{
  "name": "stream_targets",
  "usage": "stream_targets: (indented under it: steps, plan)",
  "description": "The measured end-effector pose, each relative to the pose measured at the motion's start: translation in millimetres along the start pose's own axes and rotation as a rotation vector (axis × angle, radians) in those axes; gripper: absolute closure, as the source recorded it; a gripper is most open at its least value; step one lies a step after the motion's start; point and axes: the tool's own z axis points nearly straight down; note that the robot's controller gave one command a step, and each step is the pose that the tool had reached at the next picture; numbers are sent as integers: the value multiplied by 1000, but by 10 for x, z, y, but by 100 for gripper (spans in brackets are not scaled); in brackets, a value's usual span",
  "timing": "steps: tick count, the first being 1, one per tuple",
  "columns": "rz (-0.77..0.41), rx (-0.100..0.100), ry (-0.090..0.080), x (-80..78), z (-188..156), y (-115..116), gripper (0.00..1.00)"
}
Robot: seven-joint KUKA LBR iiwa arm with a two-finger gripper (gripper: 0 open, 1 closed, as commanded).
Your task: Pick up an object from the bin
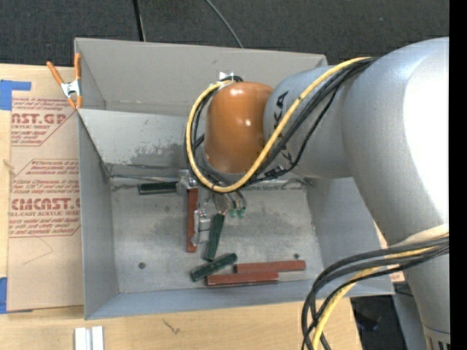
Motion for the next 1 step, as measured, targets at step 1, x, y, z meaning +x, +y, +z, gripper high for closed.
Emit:
stream_targets:
  steps: [1]
  plan:
    - [-46,-1,7,-12,259,-354,0]
